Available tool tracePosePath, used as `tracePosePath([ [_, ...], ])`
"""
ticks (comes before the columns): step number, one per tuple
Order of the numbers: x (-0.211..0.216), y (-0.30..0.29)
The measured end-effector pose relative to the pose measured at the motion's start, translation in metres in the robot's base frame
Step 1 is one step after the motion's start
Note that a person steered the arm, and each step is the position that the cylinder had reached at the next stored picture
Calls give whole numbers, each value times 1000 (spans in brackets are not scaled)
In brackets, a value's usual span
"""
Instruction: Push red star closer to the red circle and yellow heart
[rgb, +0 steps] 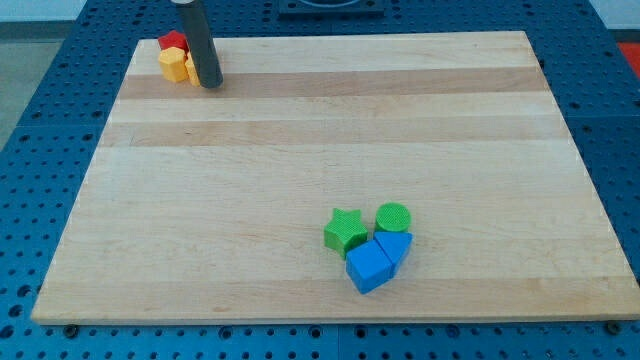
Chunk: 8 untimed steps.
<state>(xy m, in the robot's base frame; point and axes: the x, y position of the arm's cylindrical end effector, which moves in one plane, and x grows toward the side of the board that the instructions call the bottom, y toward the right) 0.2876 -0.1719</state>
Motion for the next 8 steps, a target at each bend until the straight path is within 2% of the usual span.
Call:
tracePosePath([
  [1, 11, 0],
  [2, 58, -4],
  [3, 60, -18],
  [5, 53, -73],
  [7, 18, -128],
  [8, 9, -132],
])
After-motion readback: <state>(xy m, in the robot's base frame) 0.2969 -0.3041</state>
